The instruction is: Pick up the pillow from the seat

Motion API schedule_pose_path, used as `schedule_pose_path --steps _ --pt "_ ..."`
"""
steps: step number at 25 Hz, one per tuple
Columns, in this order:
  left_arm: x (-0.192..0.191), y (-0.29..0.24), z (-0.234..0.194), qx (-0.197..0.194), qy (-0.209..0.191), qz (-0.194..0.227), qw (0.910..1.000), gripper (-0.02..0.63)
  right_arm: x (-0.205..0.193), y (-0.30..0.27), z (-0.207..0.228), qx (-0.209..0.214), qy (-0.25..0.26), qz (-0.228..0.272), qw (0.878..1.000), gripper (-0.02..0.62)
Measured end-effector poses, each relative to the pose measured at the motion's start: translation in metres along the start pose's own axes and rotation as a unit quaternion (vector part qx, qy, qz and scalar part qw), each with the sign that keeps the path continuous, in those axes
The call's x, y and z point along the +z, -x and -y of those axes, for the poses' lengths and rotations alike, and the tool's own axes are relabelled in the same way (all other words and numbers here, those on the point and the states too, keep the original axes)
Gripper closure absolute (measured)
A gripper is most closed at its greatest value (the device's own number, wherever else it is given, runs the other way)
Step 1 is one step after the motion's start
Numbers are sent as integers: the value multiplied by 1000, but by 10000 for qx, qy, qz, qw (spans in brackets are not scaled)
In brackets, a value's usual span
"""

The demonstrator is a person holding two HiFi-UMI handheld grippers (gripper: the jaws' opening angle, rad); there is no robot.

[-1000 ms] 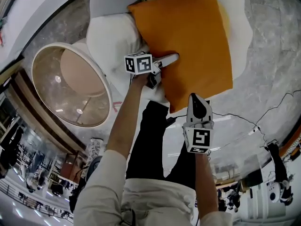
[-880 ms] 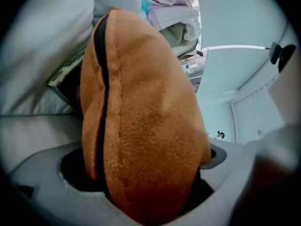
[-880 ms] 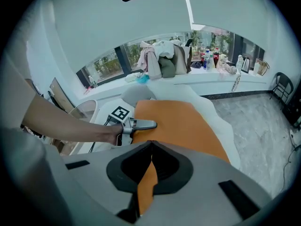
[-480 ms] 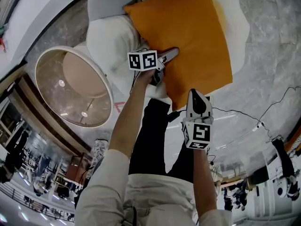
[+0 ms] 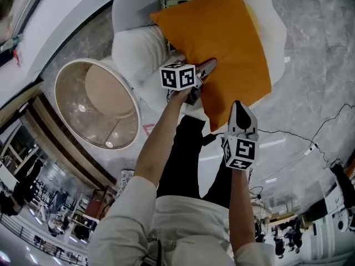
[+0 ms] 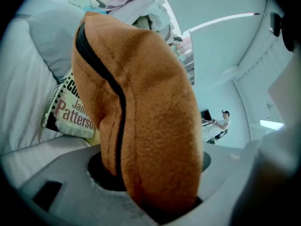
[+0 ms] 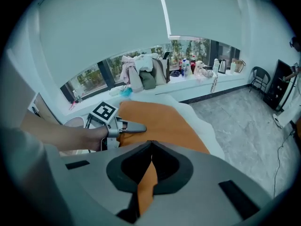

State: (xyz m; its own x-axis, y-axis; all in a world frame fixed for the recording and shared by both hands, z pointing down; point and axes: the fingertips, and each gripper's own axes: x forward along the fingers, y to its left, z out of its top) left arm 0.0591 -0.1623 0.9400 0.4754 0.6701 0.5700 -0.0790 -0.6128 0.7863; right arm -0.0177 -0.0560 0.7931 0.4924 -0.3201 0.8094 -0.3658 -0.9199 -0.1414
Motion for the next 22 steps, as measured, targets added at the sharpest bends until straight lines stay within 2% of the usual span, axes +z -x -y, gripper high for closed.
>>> schedule_pose_path --steps 9,15,22 --pt "13 48 83 -245 -943 324 9947 330 23 47 6 -122 -155 270 9994 588" --pt "20 98 122 -366 -1045 405 9930 330 54 88 15 -216 -314 566 9977 589" --pt "29 151 155 -216 -1149 703 9906 330 92 117 -9 117 -357 762 9964 588"
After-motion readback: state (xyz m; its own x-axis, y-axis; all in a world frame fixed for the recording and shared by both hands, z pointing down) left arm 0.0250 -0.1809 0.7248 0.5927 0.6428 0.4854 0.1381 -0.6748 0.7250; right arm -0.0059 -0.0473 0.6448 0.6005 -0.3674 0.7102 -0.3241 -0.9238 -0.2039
